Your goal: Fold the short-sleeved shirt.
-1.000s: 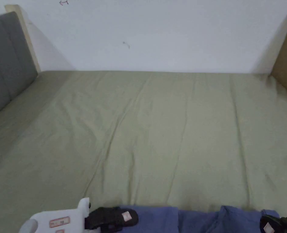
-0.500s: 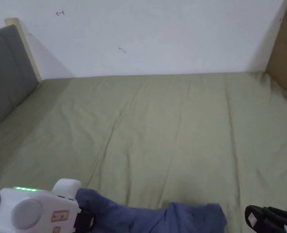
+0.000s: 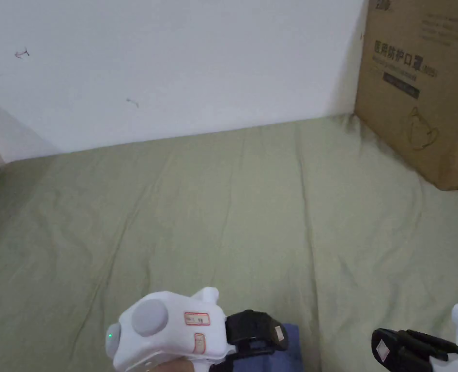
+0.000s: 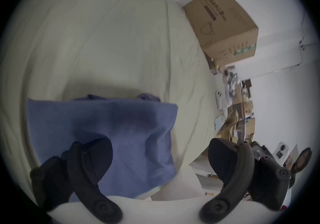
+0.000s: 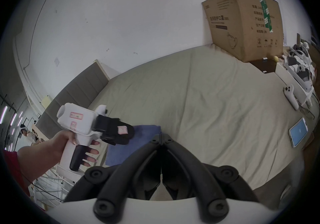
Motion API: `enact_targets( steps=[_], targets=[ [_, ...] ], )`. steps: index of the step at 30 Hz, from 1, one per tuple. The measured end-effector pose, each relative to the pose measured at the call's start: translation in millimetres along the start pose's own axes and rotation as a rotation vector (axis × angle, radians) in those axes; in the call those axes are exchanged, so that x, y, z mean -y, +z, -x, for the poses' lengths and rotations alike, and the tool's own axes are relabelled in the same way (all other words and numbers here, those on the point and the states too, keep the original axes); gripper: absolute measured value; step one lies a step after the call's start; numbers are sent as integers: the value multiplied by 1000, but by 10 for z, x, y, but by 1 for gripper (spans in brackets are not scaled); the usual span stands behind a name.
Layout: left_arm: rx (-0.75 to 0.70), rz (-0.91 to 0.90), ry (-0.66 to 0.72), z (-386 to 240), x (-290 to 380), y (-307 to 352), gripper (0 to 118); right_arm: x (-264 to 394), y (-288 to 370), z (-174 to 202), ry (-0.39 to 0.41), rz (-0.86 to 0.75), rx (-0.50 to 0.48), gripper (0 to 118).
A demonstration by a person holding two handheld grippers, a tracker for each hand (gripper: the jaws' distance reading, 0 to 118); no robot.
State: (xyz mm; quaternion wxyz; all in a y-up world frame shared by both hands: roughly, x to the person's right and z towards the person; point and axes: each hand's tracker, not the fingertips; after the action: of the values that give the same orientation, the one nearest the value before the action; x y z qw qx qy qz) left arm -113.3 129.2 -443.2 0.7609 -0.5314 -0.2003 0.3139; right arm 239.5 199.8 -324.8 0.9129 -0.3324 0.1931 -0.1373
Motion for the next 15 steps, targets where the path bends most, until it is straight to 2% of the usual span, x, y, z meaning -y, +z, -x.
enact_targets(
  steps=[4, 5, 6, 7, 8, 10, 13, 15],
  targets=[
    [-123, -110, -88, 86, 41, 510, 110, -24, -4, -117, -22, -6, 13, 0],
    [-147, -143, -125, 105, 72, 607, 95, -22, -14, -130, -23, -7, 13, 0],
    [-161, -156, -172, 95, 104, 646, 68, -20, -21, -139, -23, -8, 15, 0],
    [-191, -167, -220, 68, 139, 657, 32, -18, -29, -145, -22, -8, 16, 0],
    [-228, -165, -261, -60, 230, 603, 3, -16, -36, -148, -21, -6, 17, 0],
    [-281, -140, -325, -159, 303, 428, 5, -8, -43, -146, -24, -5, 16, 0],
    [-150, -49, -300, -284, 354, 81, 4, 4, -42, -145, -27, -6, 14, 0],
    [-150, -18, -310, -394, 384, -194, 4, 16, -45, -152, -31, 0, 12, 0]
  ],
)
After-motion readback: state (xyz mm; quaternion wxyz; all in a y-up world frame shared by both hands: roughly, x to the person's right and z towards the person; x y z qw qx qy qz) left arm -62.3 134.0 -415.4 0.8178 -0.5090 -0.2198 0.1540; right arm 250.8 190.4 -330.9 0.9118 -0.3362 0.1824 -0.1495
